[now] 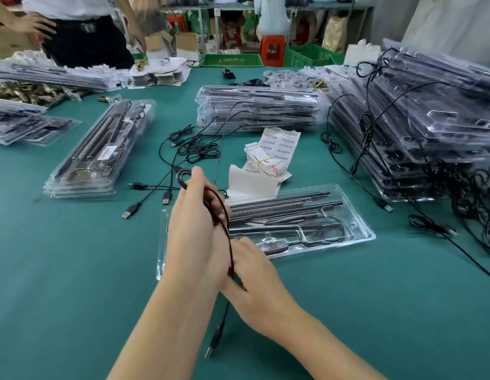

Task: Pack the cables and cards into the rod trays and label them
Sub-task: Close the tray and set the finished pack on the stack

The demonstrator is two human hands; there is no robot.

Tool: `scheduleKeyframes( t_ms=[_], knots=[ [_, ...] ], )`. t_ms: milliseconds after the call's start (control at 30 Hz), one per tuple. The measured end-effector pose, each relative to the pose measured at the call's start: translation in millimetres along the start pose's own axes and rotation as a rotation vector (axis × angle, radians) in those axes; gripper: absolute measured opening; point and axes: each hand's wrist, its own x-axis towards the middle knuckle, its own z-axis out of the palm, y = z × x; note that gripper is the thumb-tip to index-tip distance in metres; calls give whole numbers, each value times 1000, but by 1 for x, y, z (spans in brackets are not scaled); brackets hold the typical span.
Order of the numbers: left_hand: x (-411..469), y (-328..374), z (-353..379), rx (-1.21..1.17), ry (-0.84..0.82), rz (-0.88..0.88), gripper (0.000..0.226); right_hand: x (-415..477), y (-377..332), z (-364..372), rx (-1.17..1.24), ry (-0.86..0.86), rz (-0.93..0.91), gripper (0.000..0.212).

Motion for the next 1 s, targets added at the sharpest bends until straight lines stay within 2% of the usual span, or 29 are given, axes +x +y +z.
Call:
scheduleKeyframes(
  t_ms=[100, 167, 267, 300, 333, 400, 500, 600, 667, 733, 833, 900, 1000],
  knots=[
    [8, 6, -2, -59, 2, 50, 32, 1, 4, -5, 145, 39, 11, 37],
    [16, 12, -15, 64, 12, 142, 31, -2, 7, -13, 221, 20, 41, 34],
    [23, 18, -52, 507, -42, 378, 18, -5, 9, -20, 315, -22, 107, 31],
    [25, 22, -67, 669, -99, 462, 9, -5, 10, -21, 327, -24, 118, 31],
    [25, 27, -82, 821, -176, 523, 10, -6, 10, -21, 326, -20, 122, 32],
    [27, 42, -109, 1185, -325, 650, 22, -5, 9, -19, 278, -2, 113, 33],
    [23, 62, -123, 1785, -531, 981, 38, -2, 8, -13, 141, 1, 73, 39],
    [16, 59, -113, 2035, -746, 1029, 55, -2, 10, -9, 49, 11, 41, 45],
    [13, 54, -108, 2081, -783, 1068, 48, -3, 11, -7, 14, 69, 29, 46],
    [9, 52, -107, 2016, -754, 1038, 39, -3, 12, -4, -40, 178, -7, 50],
    [-1, 48, -105, 1776, -623, 770, 30, 0, 11, -2, -82, 287, -5, 48],
    [-8, 40, -102, 1606, -551, 533, 23, 1, 10, -2, -65, 292, 62, 50],
    [-19, 33, -93, 1392, -500, 321, 21, 1, 9, -3, 4, 306, 119, 55]
  ],
)
